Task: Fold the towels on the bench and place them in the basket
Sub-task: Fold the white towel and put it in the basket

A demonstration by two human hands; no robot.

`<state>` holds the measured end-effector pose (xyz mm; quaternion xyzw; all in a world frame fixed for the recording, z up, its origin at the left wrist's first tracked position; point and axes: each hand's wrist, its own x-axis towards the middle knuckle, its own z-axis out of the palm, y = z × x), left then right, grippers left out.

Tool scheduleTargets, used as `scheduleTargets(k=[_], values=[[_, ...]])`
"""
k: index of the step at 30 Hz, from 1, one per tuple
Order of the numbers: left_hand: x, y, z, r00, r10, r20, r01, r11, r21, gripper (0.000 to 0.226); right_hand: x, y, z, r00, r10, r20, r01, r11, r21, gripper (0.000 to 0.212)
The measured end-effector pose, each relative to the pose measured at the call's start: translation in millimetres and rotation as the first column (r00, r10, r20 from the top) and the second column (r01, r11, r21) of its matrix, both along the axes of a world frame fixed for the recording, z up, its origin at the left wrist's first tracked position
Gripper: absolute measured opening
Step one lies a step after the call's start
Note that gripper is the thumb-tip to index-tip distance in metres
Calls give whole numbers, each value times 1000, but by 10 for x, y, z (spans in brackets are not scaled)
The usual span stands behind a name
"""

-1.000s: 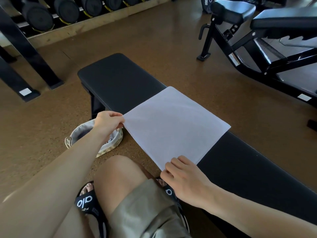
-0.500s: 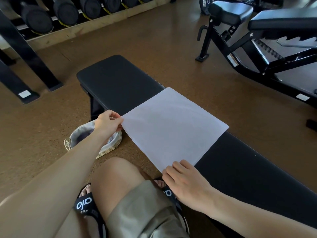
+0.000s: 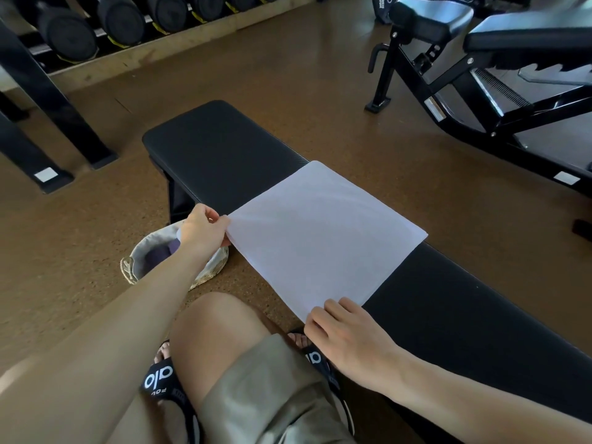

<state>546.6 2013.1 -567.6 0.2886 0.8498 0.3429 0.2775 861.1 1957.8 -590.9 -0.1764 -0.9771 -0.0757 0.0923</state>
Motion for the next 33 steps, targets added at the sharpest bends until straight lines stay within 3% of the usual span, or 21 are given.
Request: scheduleTargets(k=[4, 5, 7, 9, 16, 18, 20, 23, 28, 33], values=[[8, -69, -257, 980, -19, 196, 27, 999, -43, 56, 9, 5, 85, 995, -75, -69, 67, 992, -106, 55], [24, -94, -339, 981, -37, 192, 50, 997, -60, 61, 51, 6, 102, 991, -110, -80, 97, 984, -149, 43], [137, -152, -417, 979, -97, 180, 116, 988, -99, 50, 173, 55, 142, 972, -197, -126, 159, 952, -260, 31], [329, -217, -318, 972, -125, 199, 142, 987, -73, 47, 298, 217, 173, 937, -318, -144, 255, 905, -340, 33], [1075, -632, -110, 880, -78, 469, 107, 994, -34, 68, 435, 935, 237, 817, -576, 20, 543, 758, -362, 46], [1290, -778, -153, 876, -103, 471, 131, 991, -28, 58, 441, 1093, 246, 786, -617, 25, 594, 745, -302, 47], [1426, -882, -216, 916, -117, 384, 138, 990, -27, 44, 474, 1266, 254, 737, -673, 72, 663, 697, -272, 47], [1543, -985, -269, 947, -38, 318, 35, 999, 15, 30, 525, 1452, 254, 667, -733, 133, 725, 597, -344, 45], [1741, -1062, -210, 869, 56, 492, -73, 997, 15, 14, 553, 1548, 227, 626, -757, 189, 734, 491, -469, 42], [1761, -1080, -253, 820, 28, 572, -96, 991, 90, 8, 614, 1568, 150, 606, -792, 73, 666, 455, -591, 34]])
